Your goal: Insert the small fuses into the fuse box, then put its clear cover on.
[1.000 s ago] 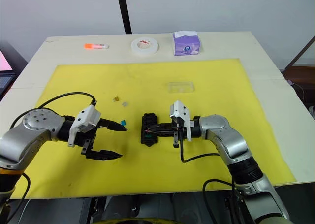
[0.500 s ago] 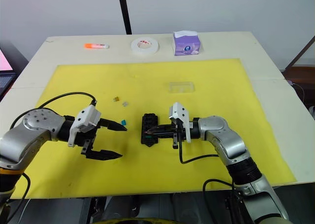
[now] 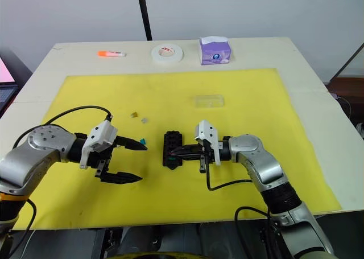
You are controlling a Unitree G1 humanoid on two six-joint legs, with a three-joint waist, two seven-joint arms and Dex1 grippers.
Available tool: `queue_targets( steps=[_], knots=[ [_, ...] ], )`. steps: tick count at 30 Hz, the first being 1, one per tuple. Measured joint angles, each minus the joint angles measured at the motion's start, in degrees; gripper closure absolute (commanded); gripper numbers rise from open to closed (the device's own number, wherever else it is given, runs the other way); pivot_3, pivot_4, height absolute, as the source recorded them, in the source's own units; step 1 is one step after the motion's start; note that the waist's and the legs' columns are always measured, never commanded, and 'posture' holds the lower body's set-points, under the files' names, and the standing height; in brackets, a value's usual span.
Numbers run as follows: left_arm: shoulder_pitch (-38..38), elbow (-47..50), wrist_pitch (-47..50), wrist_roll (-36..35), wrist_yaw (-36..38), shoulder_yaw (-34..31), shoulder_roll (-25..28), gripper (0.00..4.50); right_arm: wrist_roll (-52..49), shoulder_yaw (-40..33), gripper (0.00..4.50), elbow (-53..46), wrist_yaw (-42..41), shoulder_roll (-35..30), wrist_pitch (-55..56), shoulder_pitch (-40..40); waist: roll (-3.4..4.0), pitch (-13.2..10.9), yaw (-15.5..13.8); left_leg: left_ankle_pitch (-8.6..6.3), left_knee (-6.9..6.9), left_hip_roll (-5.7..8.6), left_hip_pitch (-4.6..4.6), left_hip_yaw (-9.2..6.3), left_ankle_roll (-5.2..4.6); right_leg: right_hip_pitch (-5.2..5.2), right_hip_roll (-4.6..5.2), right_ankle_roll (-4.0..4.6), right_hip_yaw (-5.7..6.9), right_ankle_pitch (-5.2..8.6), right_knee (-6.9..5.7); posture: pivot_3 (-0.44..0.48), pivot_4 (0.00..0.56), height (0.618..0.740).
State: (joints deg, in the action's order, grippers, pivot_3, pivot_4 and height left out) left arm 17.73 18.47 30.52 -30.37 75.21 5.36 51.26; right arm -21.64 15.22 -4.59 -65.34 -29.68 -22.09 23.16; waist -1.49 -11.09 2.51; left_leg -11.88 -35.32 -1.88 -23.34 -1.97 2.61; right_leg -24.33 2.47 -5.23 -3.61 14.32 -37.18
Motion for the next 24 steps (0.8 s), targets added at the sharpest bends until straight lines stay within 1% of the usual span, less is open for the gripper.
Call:
queue_targets(
  steps=[14, 16, 17, 19, 20, 24],
  knots=[
    [0.0, -1.1, -0.9, 1.0, -0.1, 0.1, -0.3, 0.01, 0.1, 0.0, 4.5, 0.3, 0.8, 0.7, -1.4, 0.7, -0.02, 0.0, 0.1, 0.0, -0.03, -0.01, 0.04, -0.01, 0.0, 0.03, -0.02, 0.0, 0.0, 0.0, -0.03, 0.0, 0.15, 0.74],
    [0.0, -1.5, -1.0, 1.1, 0.0, 0.1, -0.3, 0.0, -0.1, -0.3, 3.92, 0.3, 0.9, 1.1, -1.7, 0.6, -0.02, 0.0, 0.0, 0.0, -0.03, -0.01, 0.04, -0.02, 0.0, 0.03, -0.02, 0.0, 0.0, 0.0, -0.03, 0.0, 0.15, 0.74],
    [0.0, -1.6, -1.1, 1.1, 0.1, 0.1, -0.4, 0.0, -0.2, -0.6, 3.71, 0.4, 1.1, 1.3, -1.9, 0.6, -0.02, 0.0, 0.0, 0.0, -0.03, -0.01, 0.03, -0.01, 0.0, 0.03, -0.02, 0.0, 0.0, 0.0, -0.03, 0.0, 0.15, 0.74],
    [0.0, -1.7, -1.2, 1.1, 0.2, 0.1, -0.5, 0.0, -1.1, -0.9, 3.06, 0.5, 1.0, 1.5, -2.5, 0.1, -0.02, 0.0, 0.0, 0.0, -0.03, -0.01, 0.02, -0.01, 0.0, 0.03, -0.02, 0.0, 0.0, 0.0, -0.02, 0.0, 0.15, 0.74],
    [0.0, -1.7, -1.3, 1.1, 0.2, 0.1, -0.6, 0.0, -1.2, -0.9, 2.83, 0.4, 1.0, 1.5, -2.6, 0.1, -0.02, 0.0, 0.0, 0.0, -0.03, -0.01, 0.02, -0.01, 0.0, 0.03, -0.02, 0.0, 0.0, 0.0, -0.02, 0.0, 0.15, 0.74],
    [0.0, -1.8, -1.4, 1.2, 0.2, 0.1, -0.7, 0.0, -1.1, -1.6, 2.83, 0.3, 1.5, 1.3, -2.9, 0.0, -0.02, 0.0, 0.0, 0.0, -0.04, -0.01, 0.01, -0.01, 0.0, 0.02, -0.02, 0.0, 0.0, 0.0, -0.03, 0.0, 0.15, 0.74]
  ],
)
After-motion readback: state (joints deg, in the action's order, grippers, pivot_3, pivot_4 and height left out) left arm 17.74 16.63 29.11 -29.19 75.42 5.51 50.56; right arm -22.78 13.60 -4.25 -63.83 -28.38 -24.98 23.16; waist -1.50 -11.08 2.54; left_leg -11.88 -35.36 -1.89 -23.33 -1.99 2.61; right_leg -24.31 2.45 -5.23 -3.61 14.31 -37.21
